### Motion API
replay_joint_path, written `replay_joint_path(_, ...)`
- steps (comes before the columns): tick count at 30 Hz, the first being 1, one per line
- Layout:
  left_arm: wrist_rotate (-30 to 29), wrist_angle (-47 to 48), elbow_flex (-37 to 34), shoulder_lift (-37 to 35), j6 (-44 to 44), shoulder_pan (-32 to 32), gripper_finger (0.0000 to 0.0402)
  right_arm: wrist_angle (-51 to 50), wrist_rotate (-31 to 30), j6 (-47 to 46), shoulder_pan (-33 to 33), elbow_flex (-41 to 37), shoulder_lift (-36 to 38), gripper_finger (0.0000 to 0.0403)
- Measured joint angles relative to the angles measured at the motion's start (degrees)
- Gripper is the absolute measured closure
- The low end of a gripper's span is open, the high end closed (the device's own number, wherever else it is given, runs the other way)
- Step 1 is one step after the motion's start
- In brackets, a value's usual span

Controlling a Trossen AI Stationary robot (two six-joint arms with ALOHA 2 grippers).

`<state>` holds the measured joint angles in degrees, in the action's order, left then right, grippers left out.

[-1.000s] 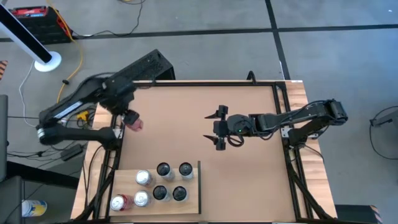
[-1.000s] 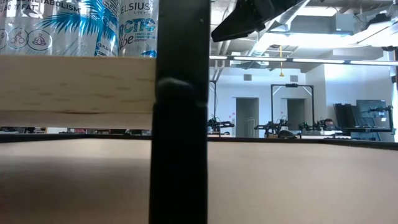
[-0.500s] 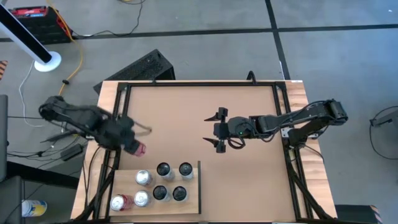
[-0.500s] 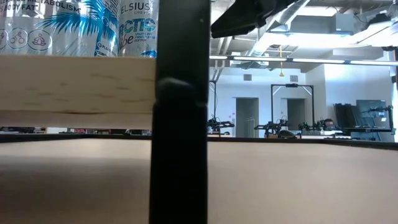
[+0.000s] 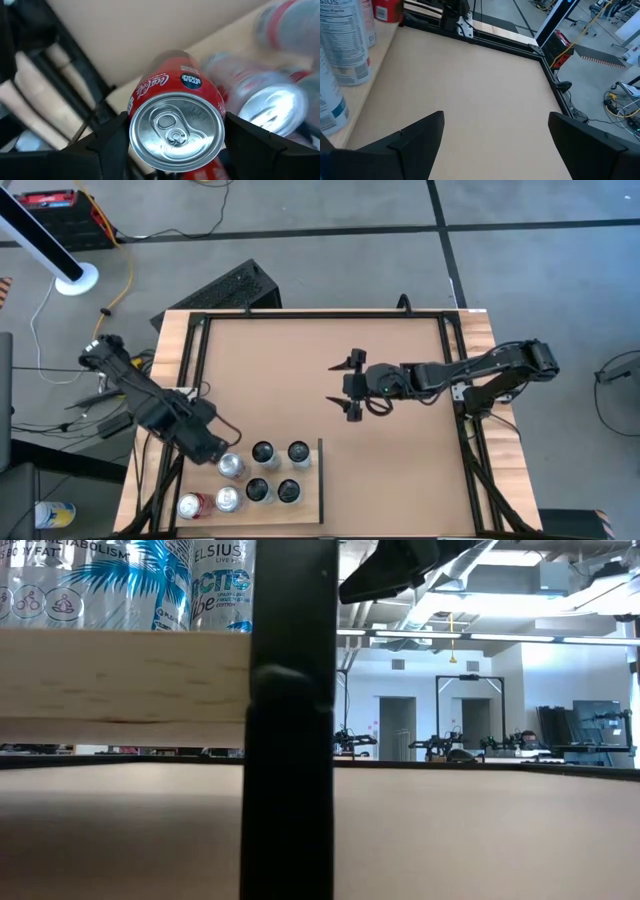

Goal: Place canned beverage on shelf
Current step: Put the white can on the shelf aligned with the other red soda can

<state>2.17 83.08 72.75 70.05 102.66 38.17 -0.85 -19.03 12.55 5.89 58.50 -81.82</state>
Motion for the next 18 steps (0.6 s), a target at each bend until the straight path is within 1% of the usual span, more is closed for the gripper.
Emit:
replay_joint_path(5,2.2,0.2,0.0,1.4,7.8,4.5,0.0143,-0.5,0.1,0.8,-0.1,0.0,0.0,0.0021)
replay_joint_path(10,0.4,-3.5,0.0,2.7,14.4,8.3,0.0143,-0.7,0.8,1.0,0.2,0.0,0.0,0.0021)
replay_joint_path(14,0.8,-5.9,0.0,4.7,15.7,10.1,0.0143,-0.9,1.7,1.0,0.2,0.0,0.0,0.0021)
replay_joint_path(18,1.7,-5.6,0.0,6.2,15.6,10.8,0.0143,-0.8,1.7,1.0,0.2,0.0,0.0,0.0021)
